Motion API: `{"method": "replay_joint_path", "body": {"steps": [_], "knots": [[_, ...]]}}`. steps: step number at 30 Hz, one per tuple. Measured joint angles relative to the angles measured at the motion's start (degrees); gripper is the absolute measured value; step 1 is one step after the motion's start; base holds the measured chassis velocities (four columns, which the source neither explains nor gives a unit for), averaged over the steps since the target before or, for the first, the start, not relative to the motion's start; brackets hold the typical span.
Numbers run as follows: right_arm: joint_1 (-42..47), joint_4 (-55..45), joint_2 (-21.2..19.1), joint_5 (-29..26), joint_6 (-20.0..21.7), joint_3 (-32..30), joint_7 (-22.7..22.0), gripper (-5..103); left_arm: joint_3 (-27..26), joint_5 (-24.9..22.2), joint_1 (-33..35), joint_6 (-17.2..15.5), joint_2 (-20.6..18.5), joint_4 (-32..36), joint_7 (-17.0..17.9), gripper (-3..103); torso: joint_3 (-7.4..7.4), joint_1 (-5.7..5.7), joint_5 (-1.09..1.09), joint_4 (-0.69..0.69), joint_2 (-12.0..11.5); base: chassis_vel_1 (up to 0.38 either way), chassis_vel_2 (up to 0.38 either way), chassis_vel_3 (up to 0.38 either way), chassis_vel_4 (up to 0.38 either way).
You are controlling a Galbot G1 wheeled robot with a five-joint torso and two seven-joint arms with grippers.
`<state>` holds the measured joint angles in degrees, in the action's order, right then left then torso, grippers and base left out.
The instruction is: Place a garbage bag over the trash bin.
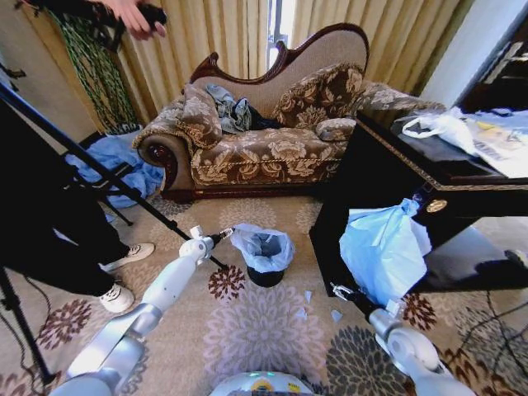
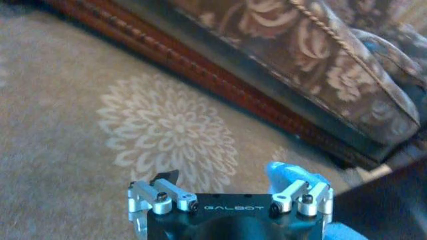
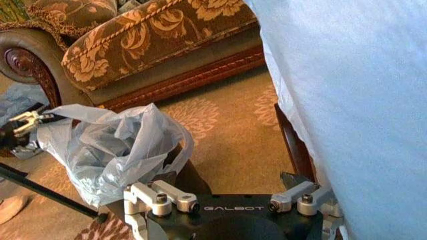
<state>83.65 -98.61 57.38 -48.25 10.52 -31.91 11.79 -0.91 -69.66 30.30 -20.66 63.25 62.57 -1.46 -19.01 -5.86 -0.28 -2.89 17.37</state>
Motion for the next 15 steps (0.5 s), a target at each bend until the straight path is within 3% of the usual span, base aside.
{"method": "replay_joint_path", "body": {"steps": [4, 8, 11, 15], "knots": [[-0.15, 0.27, 0.24, -0.06, -0.15, -0.16, 0.03, 100, 1.20, 1.99, 1.15, -2.15, -1.62, 3.09, 1.44, 95, 0.00, 0.00, 0.01, 0.00, 0.00, 0.000, 0.000, 0.000, 0.000], [0.36, 0.73, 0.40, -0.05, -0.62, -0.41, 0.10, 100, 0.69, -0.24, 0.95, -3.32, 0.65, -1.33, 4.98, 92, -0.01, 0.00, -0.03, 0.02, 0.00, 0.000, 0.000, 0.000, 0.000], [1.23, 0.81, 0.39, 0.13, -0.86, -0.60, 0.41, 100, -0.69, -1.90, 1.37, -3.71, 1.29, -1.58, 4.96, 93, 0.00, -0.01, -0.01, -0.03, 0.00, 0.000, 0.000, 0.000, 0.000], [1.88, 0.99, 0.26, 0.36, -1.09, -0.70, 0.61, 100, -1.43, -2.30, 3.90, -4.04, -0.94, 3.63, 3.34, 97, 0.00, 0.00, -0.03, -0.03, 0.00, 0.000, 0.000, 0.000, 0.000]]}}
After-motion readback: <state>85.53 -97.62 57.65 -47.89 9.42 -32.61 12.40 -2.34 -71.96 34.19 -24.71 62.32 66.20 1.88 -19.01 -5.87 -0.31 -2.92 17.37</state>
